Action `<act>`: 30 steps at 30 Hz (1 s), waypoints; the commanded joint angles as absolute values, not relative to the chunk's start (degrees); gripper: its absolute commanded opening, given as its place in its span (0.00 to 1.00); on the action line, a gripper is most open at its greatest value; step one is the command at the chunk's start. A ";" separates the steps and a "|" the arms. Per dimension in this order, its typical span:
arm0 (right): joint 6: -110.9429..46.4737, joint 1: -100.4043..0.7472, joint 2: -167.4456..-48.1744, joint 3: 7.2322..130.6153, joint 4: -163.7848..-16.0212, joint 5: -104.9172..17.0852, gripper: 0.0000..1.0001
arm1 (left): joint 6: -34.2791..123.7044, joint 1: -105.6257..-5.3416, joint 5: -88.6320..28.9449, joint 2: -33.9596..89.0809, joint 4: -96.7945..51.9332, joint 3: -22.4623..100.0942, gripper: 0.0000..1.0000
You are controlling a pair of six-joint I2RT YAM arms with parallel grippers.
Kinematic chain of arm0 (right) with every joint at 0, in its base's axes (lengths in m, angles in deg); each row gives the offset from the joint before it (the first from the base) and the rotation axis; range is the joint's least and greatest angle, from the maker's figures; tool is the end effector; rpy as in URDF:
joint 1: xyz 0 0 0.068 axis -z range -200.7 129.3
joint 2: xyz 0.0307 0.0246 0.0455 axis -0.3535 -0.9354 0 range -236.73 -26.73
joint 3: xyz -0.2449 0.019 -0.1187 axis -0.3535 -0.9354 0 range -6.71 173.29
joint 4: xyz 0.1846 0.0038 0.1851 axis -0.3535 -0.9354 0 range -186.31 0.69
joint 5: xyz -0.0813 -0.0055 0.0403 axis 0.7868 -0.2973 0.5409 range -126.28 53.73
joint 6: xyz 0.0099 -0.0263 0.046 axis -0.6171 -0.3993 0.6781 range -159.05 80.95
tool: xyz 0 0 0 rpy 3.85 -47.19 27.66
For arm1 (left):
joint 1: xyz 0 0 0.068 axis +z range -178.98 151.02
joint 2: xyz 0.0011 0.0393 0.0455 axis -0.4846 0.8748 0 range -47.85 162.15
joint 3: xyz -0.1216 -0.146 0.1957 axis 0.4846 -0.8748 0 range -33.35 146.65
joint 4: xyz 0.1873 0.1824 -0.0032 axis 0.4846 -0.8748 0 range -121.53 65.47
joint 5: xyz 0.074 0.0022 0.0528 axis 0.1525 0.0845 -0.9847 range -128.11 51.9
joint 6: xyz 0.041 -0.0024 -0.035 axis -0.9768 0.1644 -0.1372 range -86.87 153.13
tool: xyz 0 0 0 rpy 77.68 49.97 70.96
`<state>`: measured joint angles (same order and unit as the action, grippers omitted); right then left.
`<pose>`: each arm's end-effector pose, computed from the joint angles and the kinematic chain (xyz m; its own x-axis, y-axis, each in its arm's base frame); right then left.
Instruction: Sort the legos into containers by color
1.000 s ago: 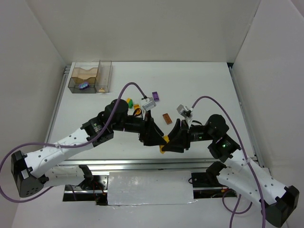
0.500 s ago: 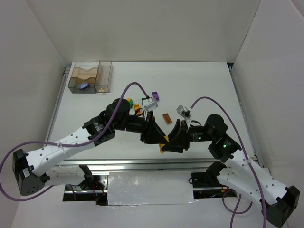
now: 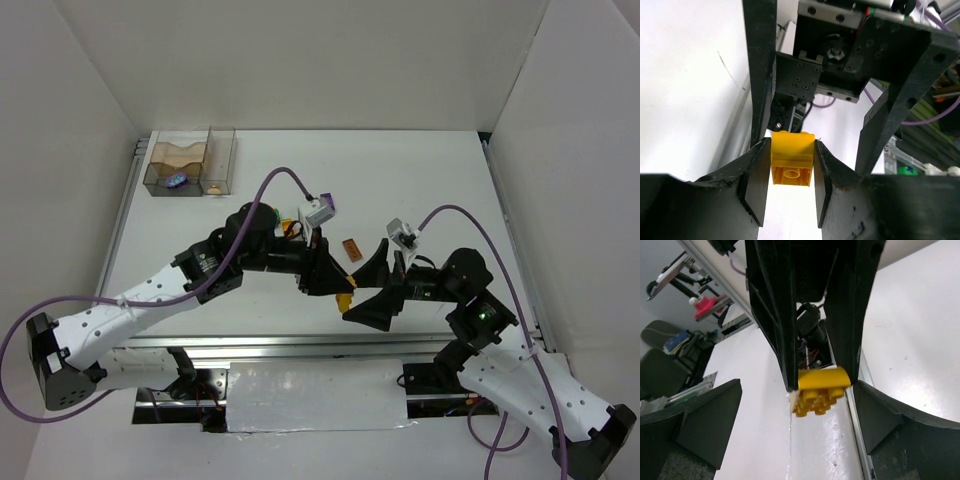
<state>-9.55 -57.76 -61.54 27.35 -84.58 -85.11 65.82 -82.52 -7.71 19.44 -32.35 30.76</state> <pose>0.1006 0.1095 0.3279 -0.4423 0.0723 -0.8939 -0.8941 0.0426 0.4458 0.1453 -0.2270 0.3834 -0.6293 0.0680 -0.7742 0.7711 0.1781 -0.6112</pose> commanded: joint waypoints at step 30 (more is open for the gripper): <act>-8.64 -57.61 -45.98 20.80 -99.94 -62.56 1.00 | 40.34 -31.98 -53.24 60.75 -17.85 68.86 0.00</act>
